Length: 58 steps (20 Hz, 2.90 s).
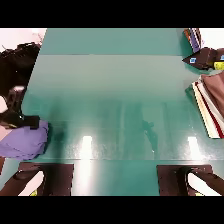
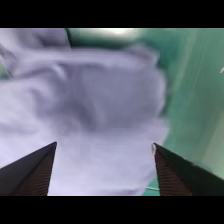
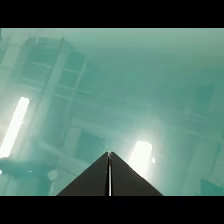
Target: Fold the shirts.
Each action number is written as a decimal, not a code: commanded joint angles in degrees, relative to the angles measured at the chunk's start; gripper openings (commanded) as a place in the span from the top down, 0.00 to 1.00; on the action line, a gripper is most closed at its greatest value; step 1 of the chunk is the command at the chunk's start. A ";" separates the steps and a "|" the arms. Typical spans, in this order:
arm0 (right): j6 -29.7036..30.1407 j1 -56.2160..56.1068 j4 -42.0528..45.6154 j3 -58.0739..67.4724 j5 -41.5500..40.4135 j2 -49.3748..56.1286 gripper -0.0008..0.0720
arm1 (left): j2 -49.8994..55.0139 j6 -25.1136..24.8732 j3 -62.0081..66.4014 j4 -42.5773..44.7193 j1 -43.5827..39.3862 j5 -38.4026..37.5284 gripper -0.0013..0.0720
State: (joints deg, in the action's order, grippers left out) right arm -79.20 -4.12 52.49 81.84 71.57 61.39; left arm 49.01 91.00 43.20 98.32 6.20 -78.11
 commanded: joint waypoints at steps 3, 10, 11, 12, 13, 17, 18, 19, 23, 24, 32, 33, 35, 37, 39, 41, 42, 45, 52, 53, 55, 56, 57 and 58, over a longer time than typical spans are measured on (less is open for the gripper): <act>-0.02 -0.07 0.02 0.04 -0.22 -0.04 0.96 | -0.22 3.76 -7.48 0.46 0.63 3.52 0.04; -0.02 -0.04 -0.15 0.09 -2.36 -0.11 0.96 | -0.33 3.52 4.79 0.44 0.61 -0.44 0.95; -0.02 -0.04 -0.55 0.07 -3.58 -0.39 0.96 | -0.35 3.48 11.08 -0.07 0.55 -1.79 0.95; -0.02 -0.04 -0.52 0.07 -5.03 -0.96 0.96 | -0.33 3.39 17.44 -0.35 -0.09 -3.02 0.95; -0.04 -0.07 -0.50 0.07 -7.04 -1.73 0.96 | -0.33 3.23 24.46 -0.44 -1.36 -3.82 0.95; -0.02 0.07 -0.28 0.07 -14.36 -5.09 0.96 | -0.31 3.28 45.62 -0.61 -11.54 -2.78 0.95; -0.02 0.07 -0.28 0.07 -15.85 -5.77 0.96 | -0.31 3.30 48.30 -0.61 -14.62 -1.64 0.95; -0.02 0.07 -0.28 0.07 -17.35 -6.38 0.96 | -0.13 3.30 50.31 -0.55 -17.92 -0.28 0.96; -0.02 0.07 -0.31 0.13 -20.17 -7.37 0.96 | 4.09 3.32 54.03 0.70 -31.06 1.97 0.96; -0.02 0.07 -0.26 0.17 -20.15 -7.37 0.96 | 5.97 3.34 54.03 0.72 -34.12 2.14 0.96; -0.02 0.07 -0.28 0.20 -19.89 -7.37 0.96 | 29.73 -1.38 53.99 -8.35 -55.93 11.15 0.42; -0.02 0.07 -0.26 0.17 -19.76 -7.41 0.96 | 31.06 -1.44 54.01 -8.31 -56.15 12.96 0.27; -0.02 0.07 -0.24 0.17 -19.02 -7.43 0.96 | 31.36 -1.38 54.07 -4.57 -54.12 13.03 0.27; -0.02 0.07 0.02 0.17 -18.95 -7.41 0.96 | 30.69 -1.36 54.05 -3.28 -48.06 9.68 0.27; -0.02 0.07 0.00 0.17 -18.88 -7.41 0.96 | 30.75 -0.87 52.85 -4.59 -39.54 6.80 0.27; -0.04 0.02 0.00 0.17 -18.84 -7.41 0.96 | 30.80 -1.01 48.13 -12.33 -30.69 8.26 0.27; -0.02 -0.04 0.00 0.17 -18.84 -7.41 0.96 | 30.91 -1.25 44.61 -17.68 -26.71 9.84 0.27; -0.02 -0.04 0.00 0.17 -18.56 -7.41 0.96 | 32.41 -5.03 34.27 -30.40 -19.26 16.57 0.27; -0.02 -0.04 0.11 0.17 -14.38 -7.41 0.96 | 44.26 -13.40 30.12 -47.65 -18.23 23.69 0.28; -0.04 -0.04 0.26 0.15 -13.35 -7.41 0.96 | 44.70 -13.42 30.12 -47.89 -18.23 24.24 0.48; -0.11 0.02 0.83 -1.42 -11.43 -7.43 0.96 | 44.65 -13.57 30.47 -47.39 -18.21 25.40 0.96; -1.53 0.00 1.79 -3.26 -10.34 -7.43 0.96 | 44.59 -13.46 31.23 -46.27 -18.12 25.51 0.95; -3.37 0.00 2.71 -5.75 -9.05 -7.41 0.96 | 44.15 -13.44 32.50 -45.20 -17.62 24.79 0.95; -5.31 0.00 4.24 -9.18 -7.34 -7.41 0.96 | 43.43 -13.42 34.12 -43.69 -17.03 24.28 0.95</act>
State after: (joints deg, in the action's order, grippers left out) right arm -80.75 -4.12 54.11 77.73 60.07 53.98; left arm 92.66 78.11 75.16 53.45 -11.73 -54.13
